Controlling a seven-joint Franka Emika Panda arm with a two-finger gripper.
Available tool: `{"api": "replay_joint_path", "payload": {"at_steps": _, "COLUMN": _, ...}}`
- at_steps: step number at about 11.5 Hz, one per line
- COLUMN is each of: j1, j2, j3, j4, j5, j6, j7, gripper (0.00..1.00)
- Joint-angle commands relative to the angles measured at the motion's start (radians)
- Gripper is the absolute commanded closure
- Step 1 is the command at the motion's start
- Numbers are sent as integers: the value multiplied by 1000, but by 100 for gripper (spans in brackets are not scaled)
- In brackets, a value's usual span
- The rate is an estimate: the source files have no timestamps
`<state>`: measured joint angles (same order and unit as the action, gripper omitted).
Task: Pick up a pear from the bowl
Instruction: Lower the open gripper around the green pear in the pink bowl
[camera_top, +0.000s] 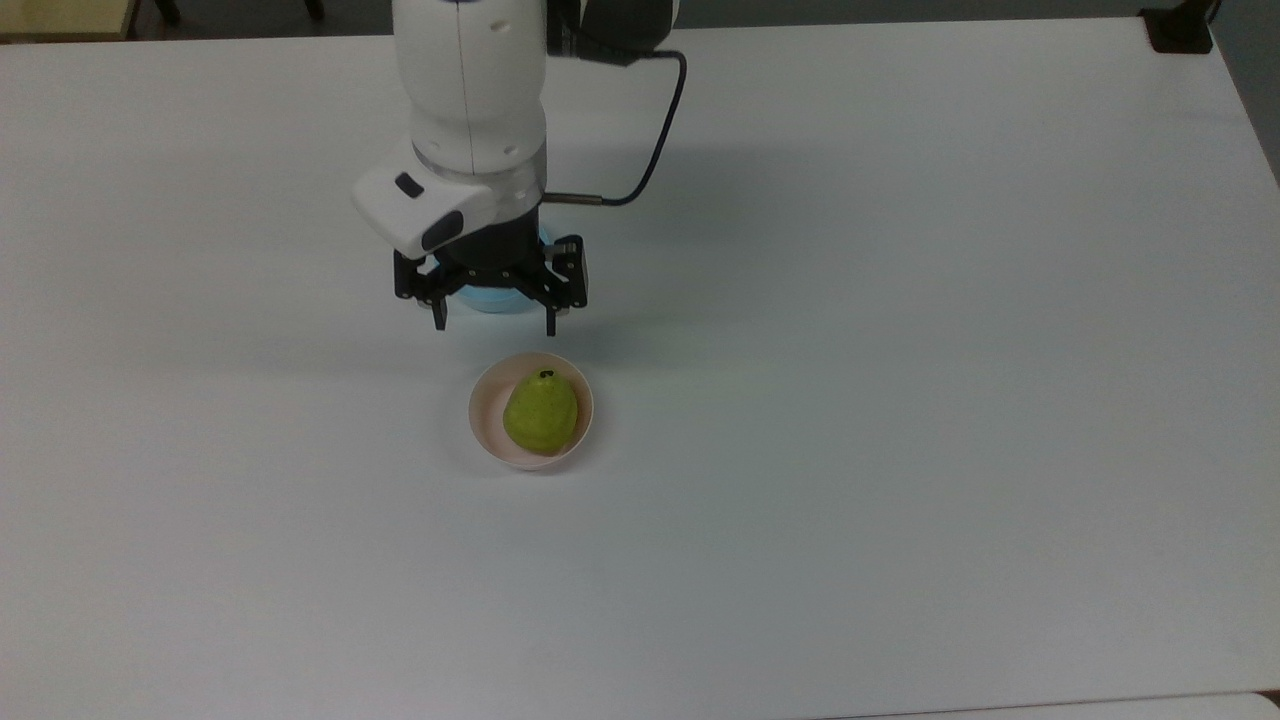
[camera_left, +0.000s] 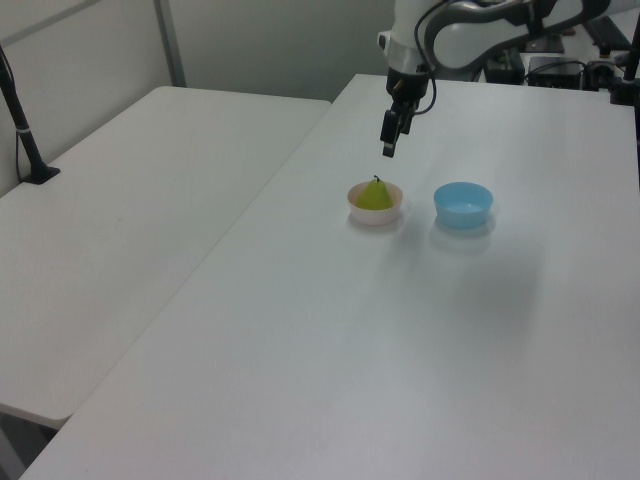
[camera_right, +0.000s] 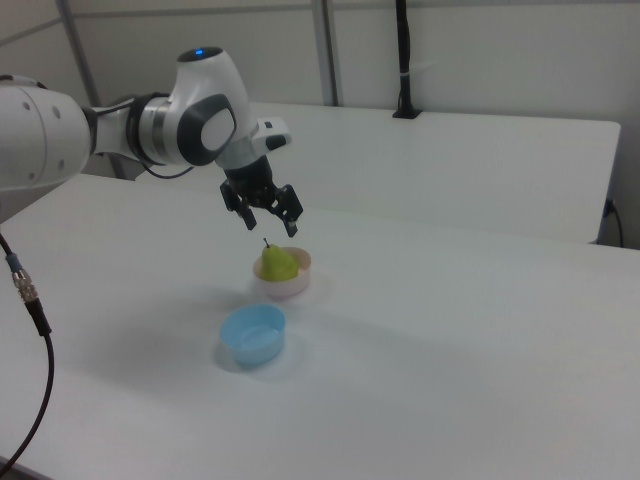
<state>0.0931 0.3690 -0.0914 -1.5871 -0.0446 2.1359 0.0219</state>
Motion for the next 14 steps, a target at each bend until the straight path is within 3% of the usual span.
{"api": "replay_joint_path", "payload": {"at_steps": 1, "j1": 28, "j2": 57, "j3": -1, "j4": 12, "j5": 6, "j6": 59, "j7": 15, "gripper": 0}}
{"api": "replay_joint_path", "payload": {"at_steps": 4, "j1": 45, "j2": 105, "j3": -2, "j4": 13, "j5": -4, "j6": 93, "j7": 13, "gripper": 5}}
{"api": "replay_joint_path", "payload": {"at_steps": 7, "j1": 48, "j2": 129, "j3": -2, "j4": 13, "j5": -11, "j6": 137, "j7": 13, "gripper": 21}}
{"api": "replay_joint_path", "payload": {"at_steps": 14, "j1": 45, "j2": 191, "j3": -2, "j4": 12, "j5": -47, "j6": 213, "j7": 13, "gripper": 24}}
